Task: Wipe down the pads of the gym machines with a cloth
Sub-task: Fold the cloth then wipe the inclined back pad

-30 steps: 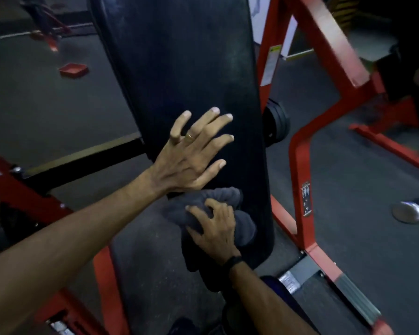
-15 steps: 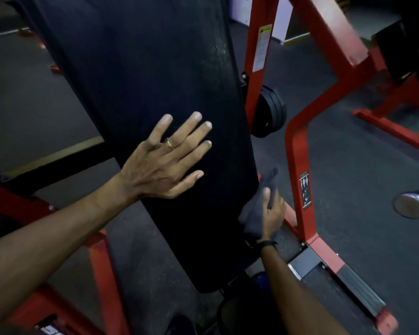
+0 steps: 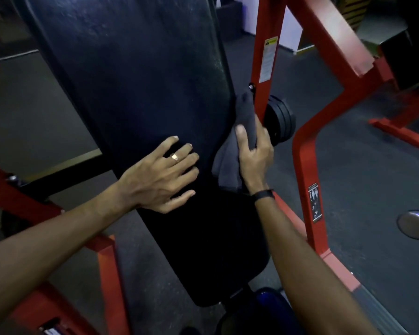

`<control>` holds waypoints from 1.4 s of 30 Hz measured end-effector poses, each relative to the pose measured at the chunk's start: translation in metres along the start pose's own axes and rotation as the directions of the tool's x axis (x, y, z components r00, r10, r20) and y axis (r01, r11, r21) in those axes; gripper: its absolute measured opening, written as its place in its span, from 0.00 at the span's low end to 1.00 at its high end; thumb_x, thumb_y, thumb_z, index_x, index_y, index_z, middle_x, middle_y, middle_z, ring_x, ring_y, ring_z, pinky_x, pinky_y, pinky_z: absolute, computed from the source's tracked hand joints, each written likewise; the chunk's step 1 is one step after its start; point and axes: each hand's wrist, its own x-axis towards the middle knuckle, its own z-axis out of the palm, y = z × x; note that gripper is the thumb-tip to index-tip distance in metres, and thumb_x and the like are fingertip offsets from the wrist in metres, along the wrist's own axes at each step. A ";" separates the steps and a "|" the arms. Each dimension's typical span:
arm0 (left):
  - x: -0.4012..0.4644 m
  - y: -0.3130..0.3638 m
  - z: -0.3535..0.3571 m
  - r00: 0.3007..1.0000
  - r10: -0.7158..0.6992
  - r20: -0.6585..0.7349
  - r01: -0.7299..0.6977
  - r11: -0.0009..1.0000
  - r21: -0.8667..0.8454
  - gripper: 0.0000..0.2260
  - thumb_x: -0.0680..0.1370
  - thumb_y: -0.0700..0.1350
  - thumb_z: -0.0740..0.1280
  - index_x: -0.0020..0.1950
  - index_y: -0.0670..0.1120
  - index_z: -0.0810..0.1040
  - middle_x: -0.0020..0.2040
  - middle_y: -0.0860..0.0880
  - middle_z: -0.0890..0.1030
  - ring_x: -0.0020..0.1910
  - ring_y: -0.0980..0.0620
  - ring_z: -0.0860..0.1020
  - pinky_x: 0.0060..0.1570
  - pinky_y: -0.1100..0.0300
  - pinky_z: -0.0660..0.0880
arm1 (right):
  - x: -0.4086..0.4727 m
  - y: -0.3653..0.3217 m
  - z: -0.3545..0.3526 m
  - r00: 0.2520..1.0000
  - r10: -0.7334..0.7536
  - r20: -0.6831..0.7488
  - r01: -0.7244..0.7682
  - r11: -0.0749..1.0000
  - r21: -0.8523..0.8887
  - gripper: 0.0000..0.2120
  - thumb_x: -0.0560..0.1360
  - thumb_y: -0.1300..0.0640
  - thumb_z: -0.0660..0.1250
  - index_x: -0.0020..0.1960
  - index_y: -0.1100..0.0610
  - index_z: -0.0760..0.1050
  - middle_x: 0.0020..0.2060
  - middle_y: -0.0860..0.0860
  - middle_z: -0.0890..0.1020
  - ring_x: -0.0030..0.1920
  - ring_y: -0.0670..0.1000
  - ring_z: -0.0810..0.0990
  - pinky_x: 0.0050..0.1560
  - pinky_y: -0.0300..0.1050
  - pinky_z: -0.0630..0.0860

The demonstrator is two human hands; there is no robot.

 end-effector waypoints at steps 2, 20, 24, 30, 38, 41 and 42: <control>0.000 0.000 0.001 1.000 0.008 0.022 -0.008 1.000 0.011 0.21 0.79 0.57 0.63 0.56 0.40 0.80 0.61 0.38 0.79 0.62 0.37 0.78 0.66 0.36 0.69 | -0.038 0.041 -0.014 0.995 0.093 0.035 -0.093 0.996 -0.001 0.25 0.80 0.38 0.62 0.68 0.54 0.75 0.57 0.48 0.80 0.58 0.46 0.78 0.60 0.40 0.74; 0.002 0.002 0.000 0.998 0.033 0.062 -0.035 0.999 0.026 0.25 0.77 0.62 0.64 0.58 0.41 0.79 0.61 0.38 0.78 0.62 0.37 0.76 0.65 0.35 0.68 | 0.037 -0.043 0.010 0.998 -0.057 0.019 0.058 0.998 -0.010 0.21 0.83 0.47 0.61 0.72 0.54 0.71 0.67 0.52 0.77 0.67 0.49 0.73 0.62 0.35 0.65; 0.001 0.002 -0.002 0.998 0.025 0.061 -0.028 0.999 0.041 0.25 0.77 0.62 0.64 0.58 0.41 0.79 0.61 0.39 0.78 0.61 0.37 0.76 0.65 0.35 0.68 | 0.005 -0.004 -0.002 0.998 -0.031 0.048 0.033 0.999 -0.035 0.24 0.81 0.39 0.58 0.73 0.49 0.71 0.63 0.50 0.78 0.64 0.51 0.75 0.62 0.43 0.70; 0.001 0.002 0.000 0.998 0.035 0.048 -0.038 0.998 0.050 0.25 0.78 0.62 0.63 0.57 0.41 0.79 0.61 0.39 0.78 0.61 0.38 0.76 0.65 0.36 0.68 | -0.077 0.079 -0.029 0.992 0.110 0.058 -0.100 0.983 -0.157 0.29 0.79 0.35 0.55 0.70 0.54 0.72 0.56 0.53 0.79 0.57 0.55 0.77 0.56 0.46 0.72; 0.001 0.002 0.001 0.999 0.033 0.037 -0.035 0.998 0.053 0.25 0.77 0.63 0.63 0.57 0.41 0.79 0.61 0.39 0.78 0.61 0.38 0.76 0.65 0.36 0.68 | -0.080 0.064 -0.033 0.943 0.325 -0.074 -0.333 0.930 -0.154 0.28 0.81 0.36 0.53 0.59 0.59 0.76 0.51 0.54 0.80 0.54 0.58 0.79 0.56 0.51 0.73; 0.002 0.003 0.001 0.999 0.026 0.044 -0.029 0.998 0.058 0.26 0.77 0.63 0.63 0.57 0.40 0.78 0.61 0.38 0.77 0.61 0.37 0.76 0.65 0.35 0.68 | -0.022 0.006 -0.009 0.977 0.196 -0.089 -0.207 0.970 -0.131 0.26 0.82 0.38 0.54 0.59 0.60 0.76 0.54 0.56 0.80 0.57 0.57 0.78 0.57 0.44 0.69; 0.002 0.004 0.000 0.999 0.025 0.042 -0.027 0.998 0.058 0.26 0.77 0.63 0.63 0.57 0.40 0.78 0.61 0.38 0.77 0.61 0.37 0.76 0.65 0.35 0.68 | -0.002 -0.015 0.000 0.986 0.136 -0.096 -0.146 0.983 -0.112 0.28 0.81 0.37 0.53 0.59 0.59 0.77 0.53 0.55 0.80 0.56 0.56 0.78 0.56 0.45 0.70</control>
